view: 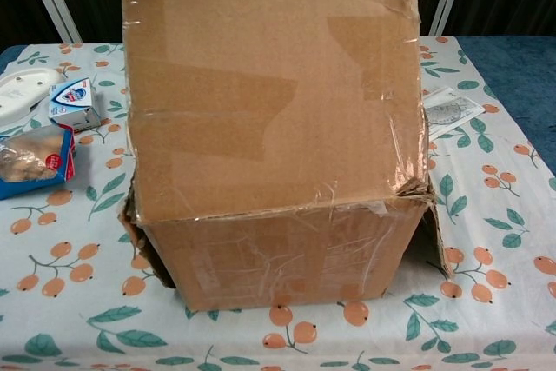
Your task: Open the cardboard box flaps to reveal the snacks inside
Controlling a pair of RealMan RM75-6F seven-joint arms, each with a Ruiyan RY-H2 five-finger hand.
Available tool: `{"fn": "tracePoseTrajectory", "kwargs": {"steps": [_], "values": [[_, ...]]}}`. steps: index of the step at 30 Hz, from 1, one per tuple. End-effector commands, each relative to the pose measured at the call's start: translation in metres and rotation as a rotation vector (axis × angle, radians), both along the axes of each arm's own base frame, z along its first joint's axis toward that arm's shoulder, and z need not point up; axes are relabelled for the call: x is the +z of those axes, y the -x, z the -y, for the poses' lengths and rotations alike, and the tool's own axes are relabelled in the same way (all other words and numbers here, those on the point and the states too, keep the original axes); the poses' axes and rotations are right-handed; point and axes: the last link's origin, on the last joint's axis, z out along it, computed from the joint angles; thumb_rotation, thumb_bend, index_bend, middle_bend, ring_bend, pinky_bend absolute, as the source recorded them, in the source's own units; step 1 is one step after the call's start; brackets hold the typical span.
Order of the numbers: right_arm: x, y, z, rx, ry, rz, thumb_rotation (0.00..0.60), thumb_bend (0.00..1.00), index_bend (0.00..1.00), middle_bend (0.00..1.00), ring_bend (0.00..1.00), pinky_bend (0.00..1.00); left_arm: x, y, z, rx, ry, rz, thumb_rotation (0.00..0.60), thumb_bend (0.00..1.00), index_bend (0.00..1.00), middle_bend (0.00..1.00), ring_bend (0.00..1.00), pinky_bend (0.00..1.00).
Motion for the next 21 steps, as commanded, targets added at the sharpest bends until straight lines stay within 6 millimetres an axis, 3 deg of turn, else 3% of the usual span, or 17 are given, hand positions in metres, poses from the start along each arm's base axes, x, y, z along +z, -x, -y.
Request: {"fn": "tracePoseTrajectory", "kwargs": {"steps": [1,7,21], "values": [[0.001,-0.001,0.001,0.001,0.003,0.010,0.600,0.53,0.00,0.00,0.00,0.00,0.007,0.005,0.016,0.013,0.069,0.015,0.000,0.03,0.26,0.57,0.16,0.16],[0.001,-0.003,0.000,0.011,0.006,0.013,0.600,0.53,0.00,0.00,0.00,0.00,0.014,0.011,0.037,0.028,0.183,0.020,0.000,0.03,0.24,0.57,0.16,0.16],[-0.003,-0.009,-0.004,0.032,-0.002,0.013,0.600,0.52,0.00,0.00,0.00,0.00,0.016,0.030,0.065,0.012,0.404,-0.022,0.000,0.03,0.20,0.59,0.19,0.17]]}}
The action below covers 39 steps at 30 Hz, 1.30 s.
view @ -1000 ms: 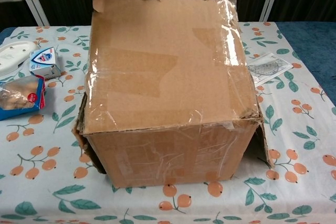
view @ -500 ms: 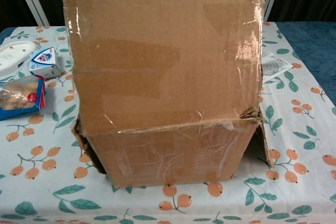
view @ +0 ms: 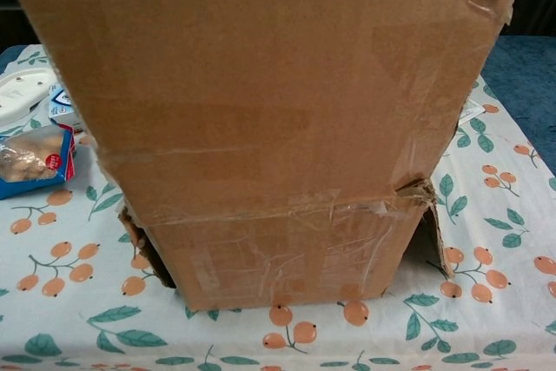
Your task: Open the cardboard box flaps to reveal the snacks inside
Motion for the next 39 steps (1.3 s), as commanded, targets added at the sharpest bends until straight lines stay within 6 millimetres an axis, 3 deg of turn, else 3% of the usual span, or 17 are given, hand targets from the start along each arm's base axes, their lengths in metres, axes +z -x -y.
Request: {"fn": "tracePoseTrajectory", "kwargs": {"steps": [1,15,21,22,26,28,30,32,37,39], "values": [[-0.001,-0.001,0.000,0.004,-0.001,0.001,0.600,0.52,0.00,0.00,0.00,0.00,0.002,0.010,0.008,0.005,0.066,-0.042,0.000,0.03,0.19,0.59,0.19,0.17],[-0.004,-0.002,-0.001,0.004,-0.006,-0.008,0.600,0.52,0.00,0.00,0.00,0.00,0.014,0.016,0.000,0.034,0.011,-0.027,0.000,0.03,0.19,0.57,0.19,0.17],[-0.004,0.000,-0.002,-0.021,0.005,-0.072,0.600,0.52,0.00,0.00,0.00,0.00,0.031,0.042,-0.034,0.018,-0.293,-0.107,0.001,0.03,0.19,0.36,0.17,0.17],[-0.004,0.002,-0.004,-0.028,0.008,-0.094,0.600,0.52,0.00,0.00,0.00,0.00,0.037,0.053,-0.043,0.025,-0.397,-0.140,0.010,0.03,0.19,0.34,0.17,0.17],[-0.007,0.014,-0.016,-0.079,0.014,-0.181,0.600,0.51,0.00,0.00,0.00,0.00,0.055,0.104,-0.066,0.045,-0.797,-0.346,0.158,0.03,0.19,0.22,0.15,0.18],[-0.012,0.026,-0.026,-0.126,0.004,-0.230,0.600,0.51,0.00,0.00,0.00,0.00,0.063,0.137,-0.070,0.031,-1.034,-0.489,0.208,0.03,0.16,0.18,0.11,0.18],[-0.018,0.038,-0.037,-0.171,-0.011,-0.277,0.600,0.50,0.00,0.00,0.00,0.00,0.064,0.166,-0.064,-0.015,-1.166,-0.596,0.318,0.04,0.13,0.11,0.07,0.18],[-0.026,0.053,-0.051,-0.223,-0.020,-0.331,0.600,0.50,0.00,0.00,0.00,0.00,0.062,0.201,-0.050,-0.022,-1.191,-0.683,0.408,0.04,0.11,0.06,0.05,0.18],[-0.053,0.083,-0.088,-0.349,-0.023,-0.400,0.600,0.49,0.00,0.00,0.00,0.00,0.051,0.273,-0.009,0.033,-1.070,-0.846,0.418,0.04,0.10,0.04,0.05,0.18],[-0.059,0.089,-0.092,-0.379,-0.019,-0.399,0.600,0.48,0.00,0.00,0.00,0.00,0.048,0.289,0.001,0.038,-1.055,-0.892,0.415,0.04,0.10,0.05,0.05,0.18]]}}
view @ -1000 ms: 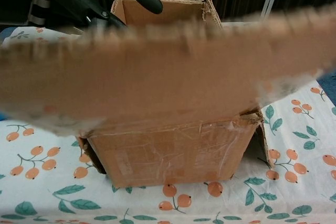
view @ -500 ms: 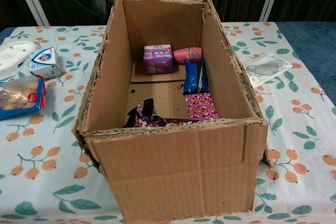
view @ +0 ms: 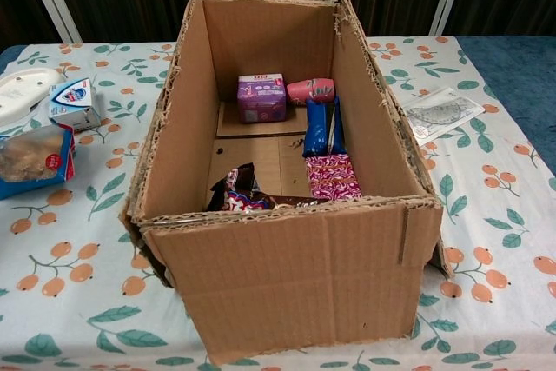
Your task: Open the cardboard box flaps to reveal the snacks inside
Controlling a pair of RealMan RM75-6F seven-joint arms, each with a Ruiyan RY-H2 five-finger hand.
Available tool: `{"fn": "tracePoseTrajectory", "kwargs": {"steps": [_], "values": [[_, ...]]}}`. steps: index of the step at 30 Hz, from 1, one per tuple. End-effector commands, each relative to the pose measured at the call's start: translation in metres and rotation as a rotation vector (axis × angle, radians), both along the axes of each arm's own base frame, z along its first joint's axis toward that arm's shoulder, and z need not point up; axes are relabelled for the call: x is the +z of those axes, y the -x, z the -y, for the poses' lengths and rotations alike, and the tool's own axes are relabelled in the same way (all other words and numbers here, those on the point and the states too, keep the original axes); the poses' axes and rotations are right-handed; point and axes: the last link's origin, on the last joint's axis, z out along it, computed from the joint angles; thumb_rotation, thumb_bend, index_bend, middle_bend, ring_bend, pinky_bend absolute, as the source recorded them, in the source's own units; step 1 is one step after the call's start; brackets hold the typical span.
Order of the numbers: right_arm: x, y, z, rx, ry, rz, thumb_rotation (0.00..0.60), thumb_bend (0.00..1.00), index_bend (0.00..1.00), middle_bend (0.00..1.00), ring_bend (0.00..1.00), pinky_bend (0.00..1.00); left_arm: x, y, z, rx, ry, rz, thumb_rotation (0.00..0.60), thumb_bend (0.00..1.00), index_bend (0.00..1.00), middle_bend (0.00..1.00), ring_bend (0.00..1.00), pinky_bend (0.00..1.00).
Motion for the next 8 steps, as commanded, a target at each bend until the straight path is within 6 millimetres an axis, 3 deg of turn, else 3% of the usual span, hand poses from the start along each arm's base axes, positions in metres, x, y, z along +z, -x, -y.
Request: {"fn": "tracePoseTrajectory", "kwargs": {"steps": [1,8], "values": [[-0.015,0.021,-0.016,-0.092,0.011,-0.021,0.600,0.48,0.00,0.00,0.00,0.00,-0.023,0.073,0.056,0.150,0.040,-0.052,0.414,0.04,0.10,0.05,0.05,0.18],[-0.027,0.024,-0.006,-0.110,0.014,-0.001,0.600,0.48,0.00,0.00,0.00,0.00,-0.021,0.092,0.066,0.203,0.069,0.015,0.323,0.04,0.10,0.09,0.05,0.18]]}}
